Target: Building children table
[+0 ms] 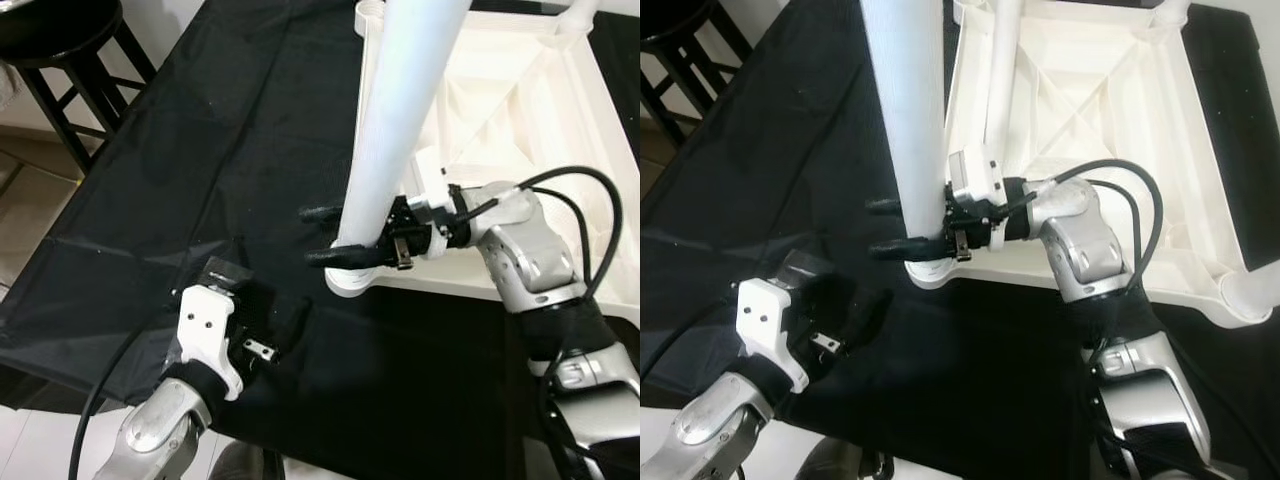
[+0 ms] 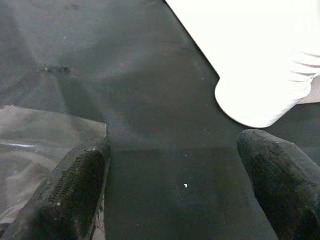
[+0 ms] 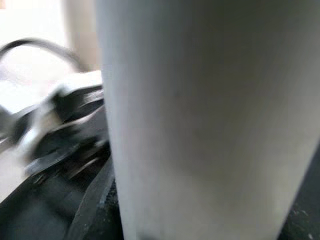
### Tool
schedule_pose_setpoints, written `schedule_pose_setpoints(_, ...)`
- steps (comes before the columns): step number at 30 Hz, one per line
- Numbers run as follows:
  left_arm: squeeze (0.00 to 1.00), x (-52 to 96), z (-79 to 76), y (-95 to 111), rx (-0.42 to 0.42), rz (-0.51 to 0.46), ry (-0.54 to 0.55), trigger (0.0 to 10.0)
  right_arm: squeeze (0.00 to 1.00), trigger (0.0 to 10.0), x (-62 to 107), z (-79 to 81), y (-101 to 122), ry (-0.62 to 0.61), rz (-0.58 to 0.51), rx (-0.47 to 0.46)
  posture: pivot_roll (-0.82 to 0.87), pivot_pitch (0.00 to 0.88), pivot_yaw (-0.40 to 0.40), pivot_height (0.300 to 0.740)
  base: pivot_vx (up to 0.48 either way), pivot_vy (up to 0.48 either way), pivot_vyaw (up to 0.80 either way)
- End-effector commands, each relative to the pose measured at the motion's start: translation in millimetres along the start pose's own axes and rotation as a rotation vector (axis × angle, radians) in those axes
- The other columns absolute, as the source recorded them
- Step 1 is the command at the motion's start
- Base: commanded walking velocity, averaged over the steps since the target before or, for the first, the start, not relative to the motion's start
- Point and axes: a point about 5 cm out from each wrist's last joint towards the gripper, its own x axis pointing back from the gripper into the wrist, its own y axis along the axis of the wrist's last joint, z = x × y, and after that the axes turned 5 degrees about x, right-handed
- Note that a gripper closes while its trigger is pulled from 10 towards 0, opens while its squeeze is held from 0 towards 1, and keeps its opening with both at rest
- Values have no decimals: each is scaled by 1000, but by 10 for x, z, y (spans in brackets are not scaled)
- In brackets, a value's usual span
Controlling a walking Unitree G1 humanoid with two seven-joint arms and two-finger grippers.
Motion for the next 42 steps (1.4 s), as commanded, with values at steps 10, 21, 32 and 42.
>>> schedule_pose_setpoints(10, 0, 15, 64, -24, -9, 10, 8, 10000, 0, 10000, 163, 892, -743, -961, 397, -410, 5, 415, -15, 740, 0, 0, 0)
schedule_pose_setpoints(21, 0, -168, 386, 414, -25, -124, 8, 10000, 0, 10000, 40, 636, -762, -1061, 416, -387, 29, 350, 16, 740, 0, 0, 0)
schedule_pose_setpoints(32, 0, -495, 263, 1173, -32, -271, -348, 10000, 0, 10000, -75, 558, -708, -1099, 397, -352, 33, 286, 30, 740, 0, 0, 0)
schedule_pose_setpoints(42, 0, -930, -18, 1702, -64, -288, -651, 10000, 0, 10000, -186, 485, -726, -1119, 396, -329, 44, 257, 36, 740, 0, 0, 0)
